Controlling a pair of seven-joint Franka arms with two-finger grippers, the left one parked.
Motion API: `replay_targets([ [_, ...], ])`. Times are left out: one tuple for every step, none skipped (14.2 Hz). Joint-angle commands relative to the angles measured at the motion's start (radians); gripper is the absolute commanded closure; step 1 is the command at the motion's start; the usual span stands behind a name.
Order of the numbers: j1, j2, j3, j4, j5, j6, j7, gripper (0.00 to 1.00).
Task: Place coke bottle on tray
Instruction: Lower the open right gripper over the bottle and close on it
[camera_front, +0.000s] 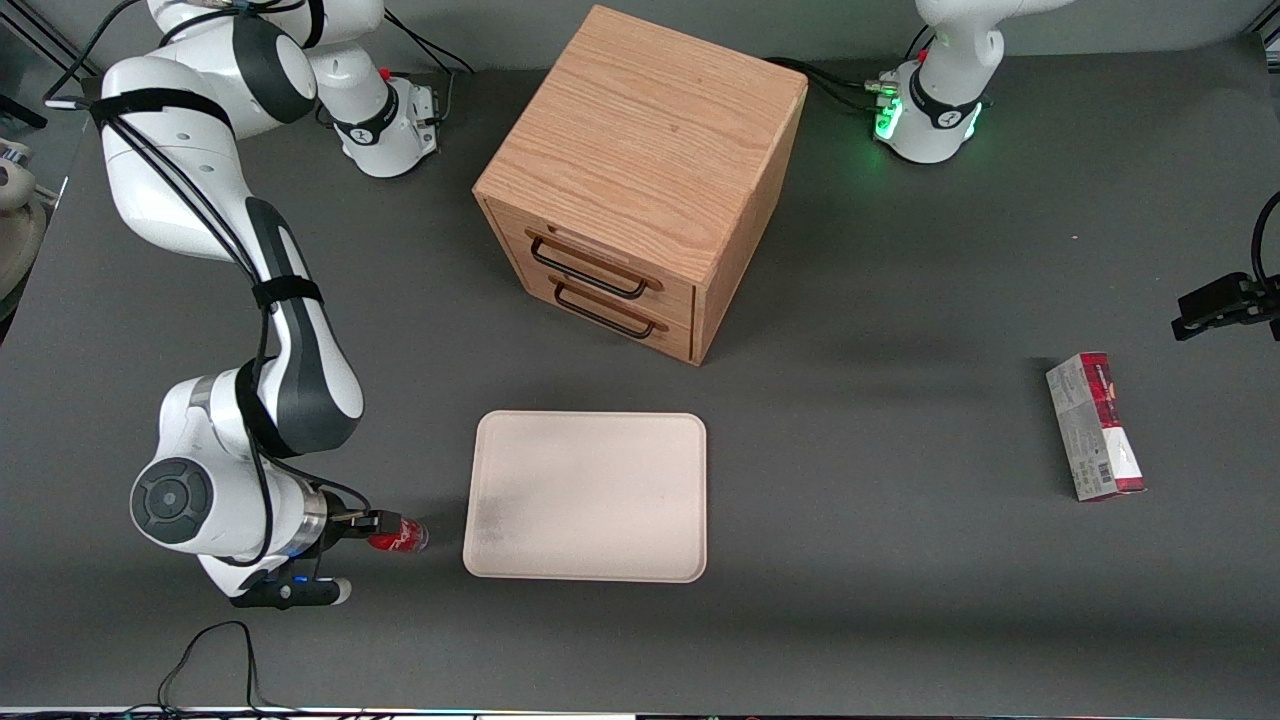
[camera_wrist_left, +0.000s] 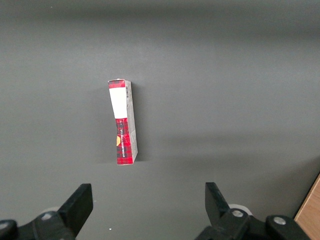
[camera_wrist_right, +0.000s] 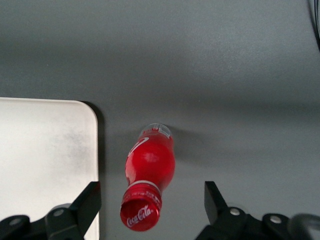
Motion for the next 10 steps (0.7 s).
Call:
replay_targets([
  [0.005, 0.004, 0.001, 0.013, -0.023, -0.003, -0.004, 0.3],
  [0.006, 0.004, 0.001, 0.011, -0.023, -0.003, -0.003, 0.4],
  [0.006, 0.004, 0.001, 0.011, -0.023, -0.003, -0.001, 0.53],
  [0.006, 0.004, 0.001, 0.011, -0.023, -0.003, 0.006, 0.69],
  [0.008, 0.004, 0.001, 0.01, -0.023, -0.003, 0.02, 0.91],
  [0.012, 0.002, 0.001, 0.01, -0.026, -0.006, 0.032, 1.0],
  [0.021, -0.005, 0.001, 0.01, -0.04, -0.011, 0.035, 1.0],
  [0.023, -0.005, 0.002, 0.01, -0.045, -0.011, 0.049, 1.0],
  [0.025, -0.005, 0.002, 0.01, -0.049, -0.011, 0.08, 1.0],
  [0.025, -0.01, 0.002, 0.011, -0.049, -0.014, 0.089, 1.0],
])
